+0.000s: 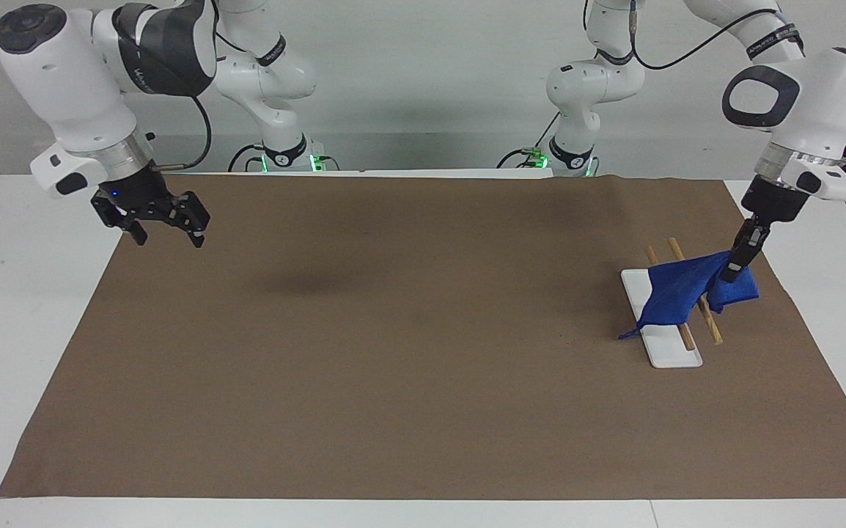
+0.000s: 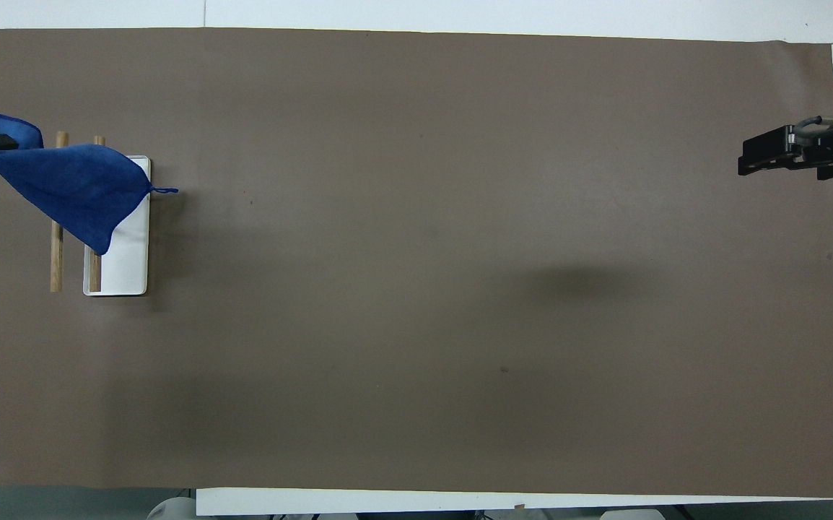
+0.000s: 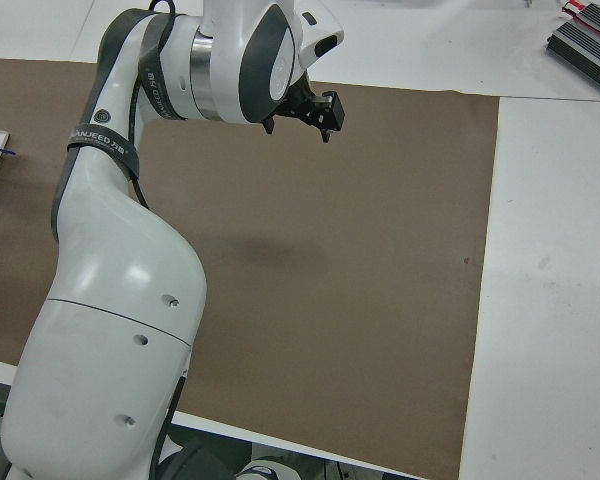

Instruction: Right arm passes towel to left arm to hang

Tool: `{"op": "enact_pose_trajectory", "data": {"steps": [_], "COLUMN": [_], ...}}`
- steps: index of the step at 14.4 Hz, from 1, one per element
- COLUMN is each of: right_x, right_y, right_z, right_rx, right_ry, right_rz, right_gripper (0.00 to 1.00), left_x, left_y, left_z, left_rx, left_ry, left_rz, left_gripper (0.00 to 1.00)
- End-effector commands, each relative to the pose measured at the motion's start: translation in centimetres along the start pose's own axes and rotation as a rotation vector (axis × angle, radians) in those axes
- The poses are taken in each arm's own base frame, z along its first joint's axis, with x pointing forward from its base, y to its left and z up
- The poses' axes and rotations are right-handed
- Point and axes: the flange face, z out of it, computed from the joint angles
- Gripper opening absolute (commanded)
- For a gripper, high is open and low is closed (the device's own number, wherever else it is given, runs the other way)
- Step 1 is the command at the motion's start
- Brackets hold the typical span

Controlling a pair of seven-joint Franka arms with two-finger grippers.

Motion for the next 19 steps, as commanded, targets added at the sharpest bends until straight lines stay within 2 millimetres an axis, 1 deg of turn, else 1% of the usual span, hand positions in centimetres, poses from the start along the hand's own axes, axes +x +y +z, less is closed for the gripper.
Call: {"op": "enact_pose_trajectory", "data": {"steps": [1, 3, 6, 7, 9, 11, 13, 14, 15, 19], "right_x": [-0.7, -0.7, -0.7, -0.7, -0.7, -0.7, -0.7, -0.7, -0.7, -0.7], "right_y": [0.4, 0.6, 0.5, 0.4, 0.5, 0.5, 0.5, 0.5, 0.5, 0.5], "right_z": [-0.2, -0.2, -0.2, -0.2, -0.2, -0.2, -0.2, -0.2, -0.2, -0.2], "right_rx": [-0.008, -0.008, -0.008, -0.008, -0.008, -0.008, -0.008, -0.008, -0.008, -0.008], "right_ry": [-0.009, -0.009, -0.009, -0.009, -0.009, -0.009, -0.009, -0.009, -0.009, -0.009], "right_rz": [-0.015, -0.012, -0.014, -0.015, -0.014, -0.014, -0.014, -0.014, -0.014, -0.014], "right_gripper": [1.0, 1.0, 1.0, 1.0, 1.0, 1.0, 1.0, 1.0, 1.0, 1.0], "left_x": [1.6, 2.3, 2.2, 2.0, 1.0, 0.1, -0.2, 0.5, 0.8, 1.6], "left_y": [-1.0, -2.4, -2.9, -3.2, -4.5, -5.2, -6.0, -7.1, -7.7, -8.7], "left_z": [-0.2, -0.4, 0.3, 0.7, 1.8, 2.2, 2.2, 1.9, 1.9, 1.8], "left_rx": [-0.003, 0.01, 0.019, 0.025, 0.043, 0.053, 0.06, 0.067, 0.07, 0.078], "left_ry": [0.024, 0.022, 0.016, 0.009, -0.016, -0.031, -0.038, -0.036, -0.037, -0.041], "left_rz": [0.083, 0.142, 0.157, 0.165, 0.176, 0.173, 0.196, 0.201, 0.218, 0.232], "left_gripper": [0.0, 0.0, 0.0, 0.0, 0.0, 0.0, 0.0, 0.0, 0.0, 0.01]}}
